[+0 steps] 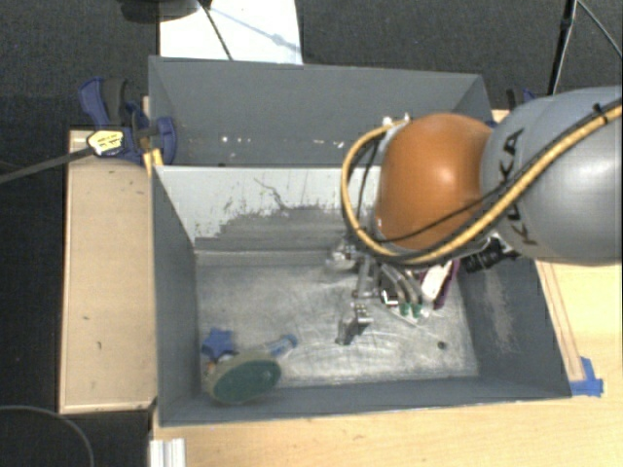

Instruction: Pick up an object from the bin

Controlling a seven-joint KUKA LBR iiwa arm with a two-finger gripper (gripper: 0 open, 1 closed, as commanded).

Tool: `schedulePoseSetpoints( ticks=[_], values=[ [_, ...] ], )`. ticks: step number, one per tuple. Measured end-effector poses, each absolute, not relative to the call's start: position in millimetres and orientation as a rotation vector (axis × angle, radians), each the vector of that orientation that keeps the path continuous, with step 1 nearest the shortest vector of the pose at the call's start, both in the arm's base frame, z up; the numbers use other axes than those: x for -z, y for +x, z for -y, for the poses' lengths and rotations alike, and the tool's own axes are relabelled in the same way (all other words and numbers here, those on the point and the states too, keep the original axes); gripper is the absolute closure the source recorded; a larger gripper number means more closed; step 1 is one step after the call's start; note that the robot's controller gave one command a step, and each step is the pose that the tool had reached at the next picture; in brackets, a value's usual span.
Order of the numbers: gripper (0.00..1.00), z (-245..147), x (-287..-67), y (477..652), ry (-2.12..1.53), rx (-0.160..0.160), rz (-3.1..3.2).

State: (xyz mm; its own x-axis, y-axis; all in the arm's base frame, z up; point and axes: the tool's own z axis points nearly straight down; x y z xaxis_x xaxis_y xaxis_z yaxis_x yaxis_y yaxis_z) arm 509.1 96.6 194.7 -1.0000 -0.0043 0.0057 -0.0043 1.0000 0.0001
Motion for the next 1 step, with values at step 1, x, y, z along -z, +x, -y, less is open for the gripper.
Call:
schedulePoseSetpoints(
  ticks=[1],
  values=[
    [0.00, -186.6, -76.6, 499.8, 0.208, -0.001, 3.128]
  ],
)
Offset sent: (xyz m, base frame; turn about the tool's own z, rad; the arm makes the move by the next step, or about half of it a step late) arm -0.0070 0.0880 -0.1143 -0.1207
